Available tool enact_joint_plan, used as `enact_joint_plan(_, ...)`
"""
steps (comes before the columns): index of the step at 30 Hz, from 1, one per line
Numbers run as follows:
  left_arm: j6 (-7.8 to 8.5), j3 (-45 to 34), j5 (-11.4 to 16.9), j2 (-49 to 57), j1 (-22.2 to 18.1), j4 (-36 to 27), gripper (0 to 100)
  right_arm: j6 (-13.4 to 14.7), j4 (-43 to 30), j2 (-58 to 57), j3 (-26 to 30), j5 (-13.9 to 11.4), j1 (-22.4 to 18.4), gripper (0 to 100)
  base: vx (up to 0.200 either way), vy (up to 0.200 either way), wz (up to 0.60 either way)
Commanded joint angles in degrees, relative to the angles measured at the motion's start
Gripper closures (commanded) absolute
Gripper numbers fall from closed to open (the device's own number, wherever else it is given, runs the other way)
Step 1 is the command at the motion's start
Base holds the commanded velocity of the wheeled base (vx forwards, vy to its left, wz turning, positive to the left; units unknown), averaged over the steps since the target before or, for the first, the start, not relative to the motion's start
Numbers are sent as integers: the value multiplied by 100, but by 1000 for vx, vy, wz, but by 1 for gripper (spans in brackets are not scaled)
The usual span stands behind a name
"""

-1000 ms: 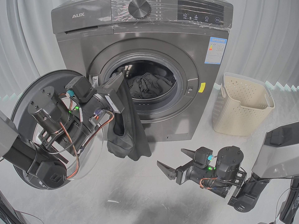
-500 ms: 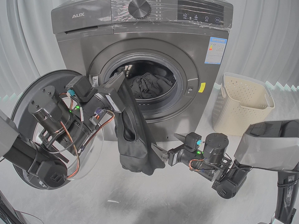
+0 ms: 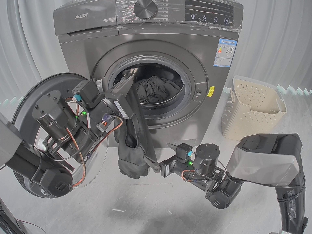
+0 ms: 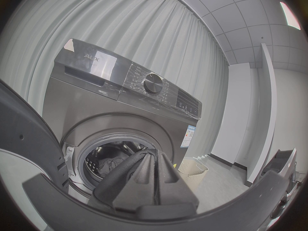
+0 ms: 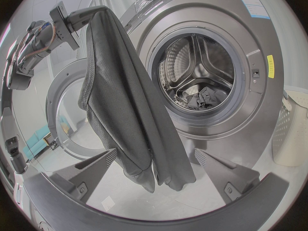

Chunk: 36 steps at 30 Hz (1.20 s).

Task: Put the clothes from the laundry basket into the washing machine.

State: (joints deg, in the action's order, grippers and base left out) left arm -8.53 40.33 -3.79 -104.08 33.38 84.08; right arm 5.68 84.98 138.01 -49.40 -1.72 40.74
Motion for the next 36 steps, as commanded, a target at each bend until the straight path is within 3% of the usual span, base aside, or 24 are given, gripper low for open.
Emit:
enact_joint_plan(1, 1, -7, -8, 2, 11, 3, 100, -6, -157, 147, -404, -4, 57, 0, 0, 0, 0)
enact_joint_plan(16, 1, 2, -8, 55, 64, 3, 100, -32, -632, 631, -1591, -21, 101, 0, 0, 0, 0)
enact_joint_plan(23, 45, 2, 1, 90, 64, 3, 100, -164, -641, 1000, -2276, 93, 39, 0, 0, 0, 0)
enact_joint_plan(26, 71, 10, 1, 90, 64, 3, 100, -164, -720, 1158, -2522, 304, 39, 0, 0, 0, 0)
enact_joint_plan(33, 71, 81, -16, 90, 108, 3, 100, -155, -772, 1290, -2707, 383, 30, 0, 0, 0, 0)
enact_joint_plan(34, 71, 81, -16, 90, 108, 3, 100, -155, -764, 1299, -2751, 383, 39, 100, 0, 0, 0)
enact_joint_plan(36, 71, 81, -16, 90, 108, 3, 100, -155, -746, 1299, -2777, 400, 57, 100, 0, 0, 0)
